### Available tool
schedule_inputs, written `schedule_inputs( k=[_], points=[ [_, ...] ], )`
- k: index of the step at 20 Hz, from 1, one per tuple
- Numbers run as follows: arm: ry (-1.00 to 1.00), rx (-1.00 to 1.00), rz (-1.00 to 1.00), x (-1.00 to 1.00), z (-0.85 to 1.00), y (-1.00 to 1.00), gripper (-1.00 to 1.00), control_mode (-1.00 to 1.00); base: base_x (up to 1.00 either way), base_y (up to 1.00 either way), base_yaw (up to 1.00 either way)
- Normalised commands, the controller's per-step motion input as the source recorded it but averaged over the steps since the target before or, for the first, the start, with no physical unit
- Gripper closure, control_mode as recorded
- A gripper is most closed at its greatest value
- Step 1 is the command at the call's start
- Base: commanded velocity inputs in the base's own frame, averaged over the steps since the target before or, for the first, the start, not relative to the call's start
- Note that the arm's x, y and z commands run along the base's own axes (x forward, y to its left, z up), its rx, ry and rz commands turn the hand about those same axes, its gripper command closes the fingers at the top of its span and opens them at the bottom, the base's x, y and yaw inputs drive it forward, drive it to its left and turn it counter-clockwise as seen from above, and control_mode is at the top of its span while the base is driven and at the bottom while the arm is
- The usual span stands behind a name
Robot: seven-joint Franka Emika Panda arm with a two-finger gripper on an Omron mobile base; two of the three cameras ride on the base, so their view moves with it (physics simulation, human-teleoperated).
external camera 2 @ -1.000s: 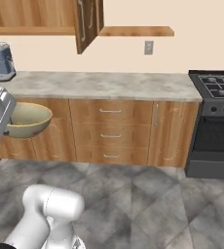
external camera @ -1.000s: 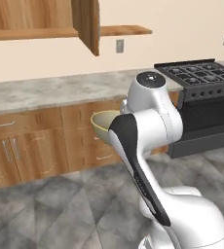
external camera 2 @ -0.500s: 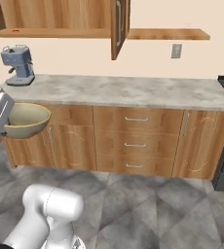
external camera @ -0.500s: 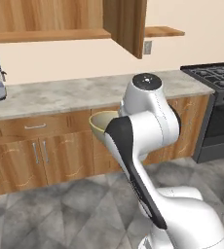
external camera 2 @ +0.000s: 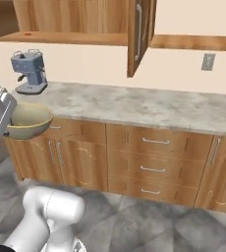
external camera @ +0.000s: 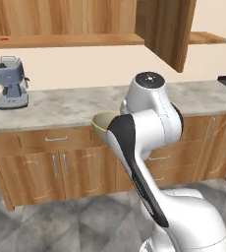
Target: Pick the mug and place it in the sink. Pick the bowl and place it in the open cabinet and then close the cabinet.
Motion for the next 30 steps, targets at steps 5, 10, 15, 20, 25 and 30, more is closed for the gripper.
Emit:
schedule_inputs(
  k=[5, 10, 15, 20, 25, 30],
  points=[
    [0.0, 0.0, 0.0, 0.0, 0.0, 0.0, 1.0, 1.0, 0.84, 0.03, 0.0],
    [0.0, 0.0, 0.0, 0.0, 0.0, 0.0, 1.0, 1.0, 0.58, 0.16, -0.34],
    [0.0, 0.0, 0.0, 0.0, 0.0, 0.0, 1.0, 1.0, 0.08, 0.7, -0.08],
    [0.0, 0.0, 0.0, 0.0, 0.0, 0.0, 1.0, 1.0, 0.17, 0.8, 0.0],
    [0.0, 0.0, 0.0, 0.0, 0.0, 0.0, 1.0, 1.0, 0.21, 0.1, 0.0],
    [0.0, 0.0, 0.0, 0.0, 0.0, 0.0, 1.0, 1.0, 0.69, 0.0, 0.0]
  ],
)
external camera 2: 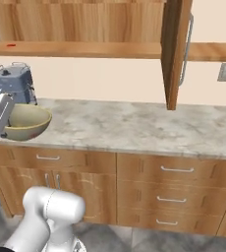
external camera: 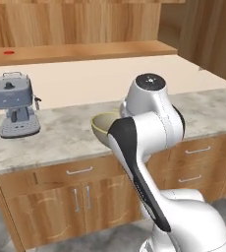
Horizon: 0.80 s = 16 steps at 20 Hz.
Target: Pick the mug and place it in the sink. Pick the bowl and place it in the open cabinet and then close the cabinet.
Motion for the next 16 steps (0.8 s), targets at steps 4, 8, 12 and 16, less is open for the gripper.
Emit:
schedule_inputs(
  k=[4, 8, 12, 16],
  points=[
    [0.0, 0.0, 0.0, 0.0, 0.0, 0.0, 1.0, 1.0, 0.72, 0.04, 0.02],
    [0.0, 0.0, 0.0, 0.0, 0.0, 0.0, 1.0, 1.0, 0.29, 0.37, 0.02],
    [0.0, 0.0, 0.0, 0.0, 0.0, 0.0, 1.0, 1.0, 0.06, 0.72, 0.03],
    [0.0, 0.0, 0.0, 0.0, 0.0, 0.0, 1.0, 1.0, 0.06, 0.34, 0.03]
  ],
)
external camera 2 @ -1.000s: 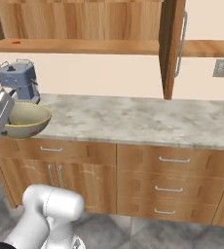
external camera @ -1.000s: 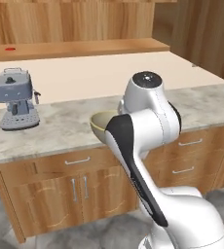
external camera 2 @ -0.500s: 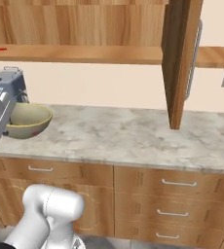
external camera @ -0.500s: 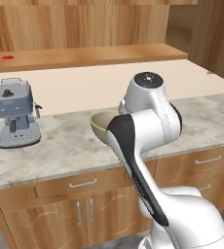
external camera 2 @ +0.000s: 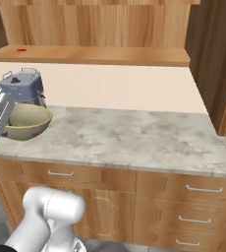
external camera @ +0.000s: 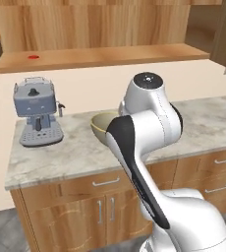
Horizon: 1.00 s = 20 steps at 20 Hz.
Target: Pick the mug and place it in the sink. Pick the bowl and place it in the open cabinet and then close the cabinet.
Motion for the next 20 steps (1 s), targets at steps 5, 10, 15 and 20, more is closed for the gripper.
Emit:
schedule_inputs(
  k=[5, 10, 15, 20],
  points=[
    [0.0, 0.0, 0.0, 0.0, 0.0, 0.0, 1.0, 1.0, 0.16, -0.18, 0.08],
    [0.0, 0.0, 0.0, 0.0, 0.0, 0.0, 1.0, 1.0, 0.41, -0.06, 0.1],
    [0.0, 0.0, 0.0, 0.0, 0.0, 0.0, 1.0, 1.0, 0.2, -0.18, 0.08],
    [0.0, 0.0, 0.0, 0.0, 0.0, 0.0, 1.0, 1.0, 0.1, -0.39, 0.04]
  ],
)
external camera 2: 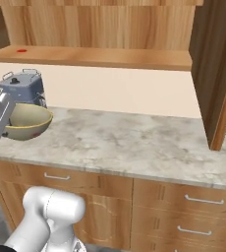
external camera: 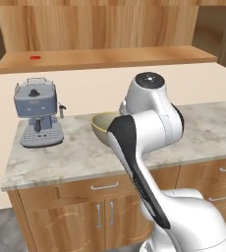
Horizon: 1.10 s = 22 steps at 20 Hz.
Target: Pick the mug and place it in the sink. Pick the bowl and place it in the open cabinet and then close the cabinet.
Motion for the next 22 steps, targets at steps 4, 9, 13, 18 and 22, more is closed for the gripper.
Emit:
schedule_inputs(
  k=[4, 9, 13, 18, 22],
  points=[
    [0.0, 0.0, 0.0, 0.0, 0.0, 0.0, 1.0, 1.0, 0.23, -0.04, 0.0],
    [0.0, 0.0, 0.0, 0.0, 0.0, 0.0, 1.0, 1.0, 0.19, -0.03, 0.03],
    [0.0, 0.0, 0.0, 0.0, 0.0, 0.0, 1.0, 1.0, 0.32, -0.09, 0.06],
    [0.0, 0.0, 0.0, 0.0, 0.0, 0.0, 1.0, 1.0, 0.0, -0.01, 0.04],
    [0.0, 0.0, 0.0, 0.0, 0.0, 0.0, 1.0, 1.0, 0.0, -0.1, -0.05]
  ],
)
